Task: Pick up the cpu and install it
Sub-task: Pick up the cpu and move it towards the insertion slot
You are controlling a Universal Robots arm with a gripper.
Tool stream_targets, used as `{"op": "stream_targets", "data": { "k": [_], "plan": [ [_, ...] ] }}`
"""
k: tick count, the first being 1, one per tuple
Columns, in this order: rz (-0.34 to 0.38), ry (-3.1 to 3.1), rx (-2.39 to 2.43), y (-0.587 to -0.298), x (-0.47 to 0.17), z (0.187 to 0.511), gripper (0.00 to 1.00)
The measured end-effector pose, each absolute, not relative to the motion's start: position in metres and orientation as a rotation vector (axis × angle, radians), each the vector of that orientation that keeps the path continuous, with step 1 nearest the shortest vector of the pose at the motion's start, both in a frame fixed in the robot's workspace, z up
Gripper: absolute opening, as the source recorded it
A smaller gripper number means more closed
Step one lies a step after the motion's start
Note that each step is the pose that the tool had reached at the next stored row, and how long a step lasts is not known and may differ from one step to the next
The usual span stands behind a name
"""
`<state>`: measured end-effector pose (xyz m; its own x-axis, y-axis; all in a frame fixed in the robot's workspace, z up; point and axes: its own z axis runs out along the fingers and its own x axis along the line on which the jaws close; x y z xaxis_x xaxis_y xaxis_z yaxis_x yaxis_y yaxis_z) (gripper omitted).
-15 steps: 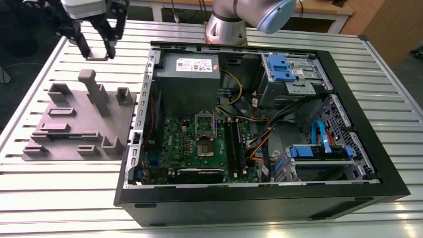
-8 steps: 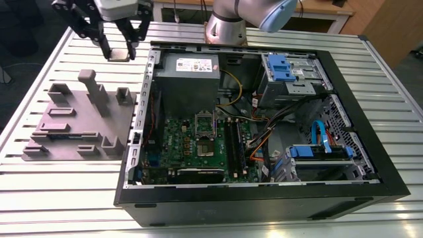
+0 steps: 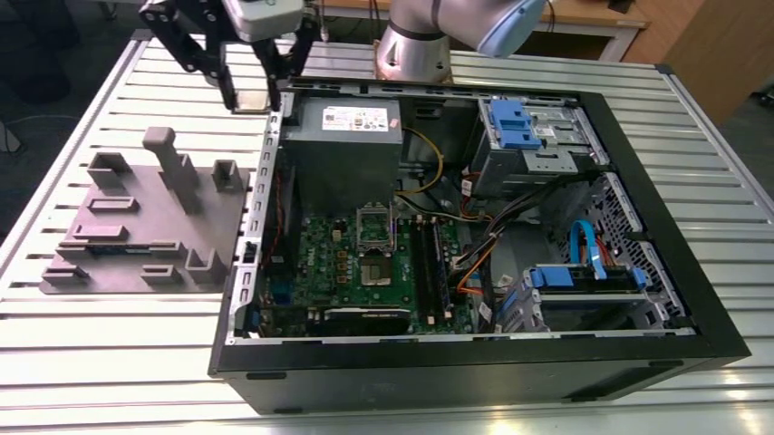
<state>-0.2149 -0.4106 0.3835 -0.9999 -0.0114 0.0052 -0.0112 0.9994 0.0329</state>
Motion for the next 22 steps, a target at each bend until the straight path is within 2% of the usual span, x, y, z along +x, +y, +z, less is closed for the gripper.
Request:
{"op": "stream_targets", "data": {
  "k": [22],
  "plan": [
    [-0.051,-3.136,0.017,-0.416,-0.13,0.381,0.47]
  ]
}}
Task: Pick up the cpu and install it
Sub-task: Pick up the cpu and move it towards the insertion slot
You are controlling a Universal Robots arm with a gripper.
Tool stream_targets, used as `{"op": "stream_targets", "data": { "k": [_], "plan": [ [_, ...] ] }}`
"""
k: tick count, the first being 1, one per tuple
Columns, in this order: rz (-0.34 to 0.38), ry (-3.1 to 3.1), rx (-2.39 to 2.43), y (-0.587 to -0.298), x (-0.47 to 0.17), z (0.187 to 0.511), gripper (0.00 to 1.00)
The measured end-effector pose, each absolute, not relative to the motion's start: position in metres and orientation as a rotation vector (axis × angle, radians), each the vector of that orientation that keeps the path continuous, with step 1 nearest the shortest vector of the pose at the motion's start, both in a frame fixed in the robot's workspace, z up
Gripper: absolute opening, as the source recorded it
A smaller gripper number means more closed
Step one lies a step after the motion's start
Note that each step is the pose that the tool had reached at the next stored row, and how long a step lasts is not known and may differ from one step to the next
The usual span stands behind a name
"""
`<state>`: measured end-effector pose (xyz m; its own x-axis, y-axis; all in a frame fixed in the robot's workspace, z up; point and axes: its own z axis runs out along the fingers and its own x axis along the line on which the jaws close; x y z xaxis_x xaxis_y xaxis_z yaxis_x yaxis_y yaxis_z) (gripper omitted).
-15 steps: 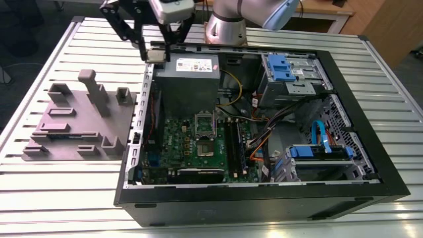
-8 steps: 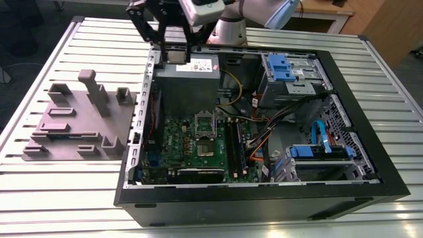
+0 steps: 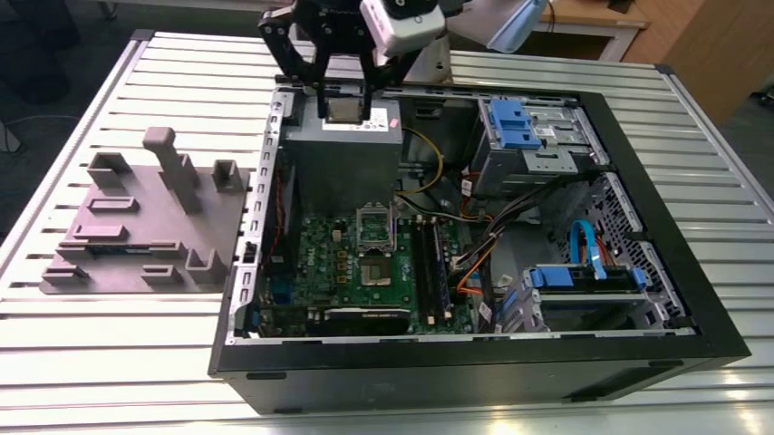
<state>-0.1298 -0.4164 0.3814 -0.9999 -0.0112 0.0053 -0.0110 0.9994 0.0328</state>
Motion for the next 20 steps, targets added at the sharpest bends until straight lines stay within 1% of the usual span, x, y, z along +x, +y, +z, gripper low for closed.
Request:
{"op": "stream_targets", "data": {
  "k": [7,20],
  "plan": [
    [-0.051,-3.136,0.017,-0.437,-0.128,0.377,0.47],
    [-0.052,-3.136,0.017,-0.446,-0.083,0.366,0.47]
  ]
}}
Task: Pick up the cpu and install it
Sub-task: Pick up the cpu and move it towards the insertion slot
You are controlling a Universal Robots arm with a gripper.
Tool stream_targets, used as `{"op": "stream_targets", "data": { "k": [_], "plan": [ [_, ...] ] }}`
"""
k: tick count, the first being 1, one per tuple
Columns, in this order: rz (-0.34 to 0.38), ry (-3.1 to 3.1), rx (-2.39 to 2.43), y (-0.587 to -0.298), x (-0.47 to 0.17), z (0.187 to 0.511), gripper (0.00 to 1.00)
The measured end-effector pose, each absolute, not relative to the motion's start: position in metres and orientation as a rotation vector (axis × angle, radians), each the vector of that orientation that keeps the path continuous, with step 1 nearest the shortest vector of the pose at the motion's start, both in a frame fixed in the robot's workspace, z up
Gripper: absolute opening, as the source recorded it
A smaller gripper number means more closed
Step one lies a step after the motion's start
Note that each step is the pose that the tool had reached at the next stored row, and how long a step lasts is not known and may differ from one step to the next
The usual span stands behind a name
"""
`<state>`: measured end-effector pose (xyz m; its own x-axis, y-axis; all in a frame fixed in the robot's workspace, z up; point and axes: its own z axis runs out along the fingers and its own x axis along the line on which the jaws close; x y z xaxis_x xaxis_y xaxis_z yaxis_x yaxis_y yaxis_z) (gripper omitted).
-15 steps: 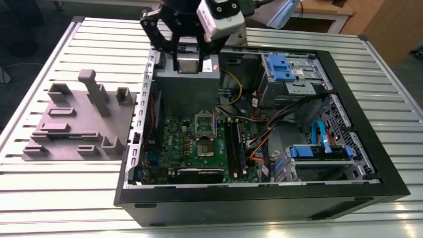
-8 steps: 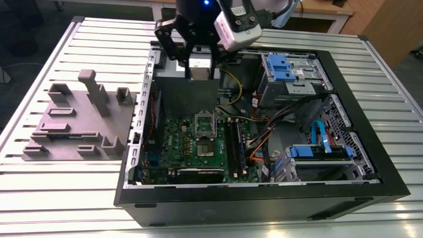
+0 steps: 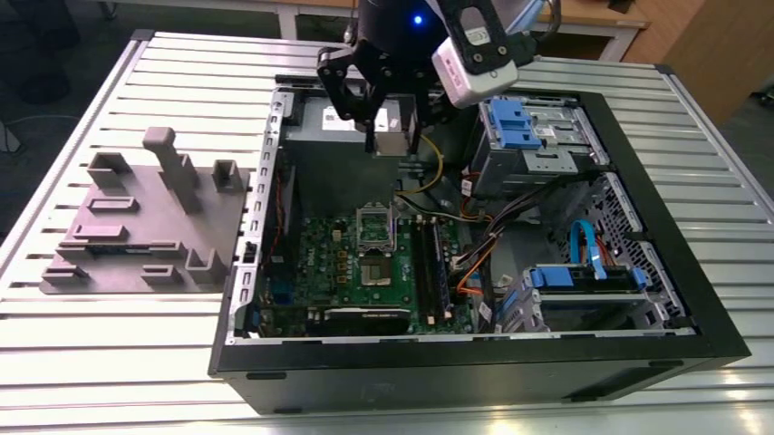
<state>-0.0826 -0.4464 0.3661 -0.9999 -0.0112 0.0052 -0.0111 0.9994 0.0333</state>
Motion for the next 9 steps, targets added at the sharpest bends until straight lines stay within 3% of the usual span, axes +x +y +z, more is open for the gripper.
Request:
{"op": "stream_targets", "data": {
  "k": [9],
  "plan": [
    [-0.052,-3.136,0.017,-0.4488,-0.0804,0.3659,0.47]
  ]
}}
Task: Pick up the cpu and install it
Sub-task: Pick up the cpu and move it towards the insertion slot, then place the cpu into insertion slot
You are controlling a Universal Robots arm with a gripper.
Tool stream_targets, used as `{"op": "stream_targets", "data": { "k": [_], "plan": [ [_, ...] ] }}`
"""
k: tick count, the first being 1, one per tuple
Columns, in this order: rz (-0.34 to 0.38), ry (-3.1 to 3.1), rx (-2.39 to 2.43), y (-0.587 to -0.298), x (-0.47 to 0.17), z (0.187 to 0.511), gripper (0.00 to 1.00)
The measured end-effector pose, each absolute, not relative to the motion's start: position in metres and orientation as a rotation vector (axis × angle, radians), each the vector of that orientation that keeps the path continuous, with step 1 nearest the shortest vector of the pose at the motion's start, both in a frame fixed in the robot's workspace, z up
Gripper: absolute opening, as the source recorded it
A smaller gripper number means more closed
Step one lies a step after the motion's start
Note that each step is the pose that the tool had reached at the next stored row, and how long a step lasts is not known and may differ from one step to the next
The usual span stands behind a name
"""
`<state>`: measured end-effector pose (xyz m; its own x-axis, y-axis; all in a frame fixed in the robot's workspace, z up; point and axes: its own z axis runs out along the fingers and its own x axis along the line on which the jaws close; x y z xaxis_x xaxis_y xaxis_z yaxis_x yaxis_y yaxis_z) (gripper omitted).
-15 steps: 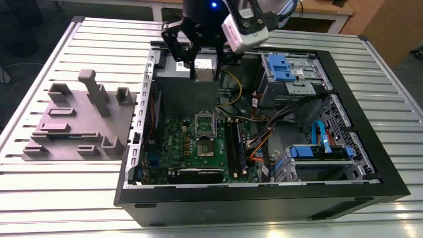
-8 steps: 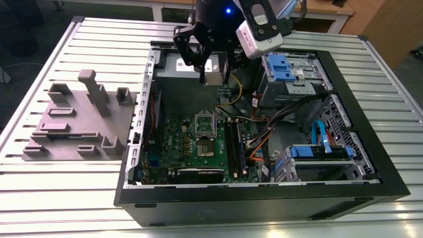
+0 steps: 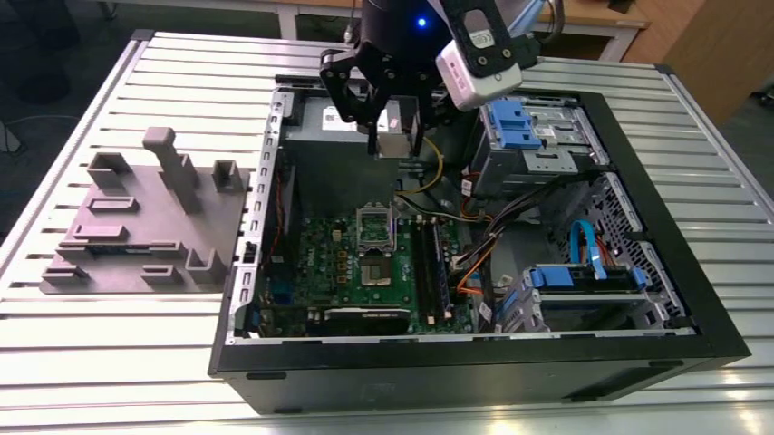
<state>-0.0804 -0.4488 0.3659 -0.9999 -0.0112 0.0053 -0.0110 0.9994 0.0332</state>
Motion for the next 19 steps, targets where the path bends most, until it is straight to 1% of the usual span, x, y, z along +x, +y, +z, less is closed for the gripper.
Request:
{"op": "stream_targets", "data": {
  "k": [4,7,19],
  "plan": [
    [-0.052,-3.136,0.018,-0.449,-0.08,0.365,0.47],
    [-0.052,-3.136,0.018,-0.456,-0.079,0.36,0.47],
    [-0.052,-3.136,0.018,-0.467,-0.074,0.338,0.47]
  ]
}}
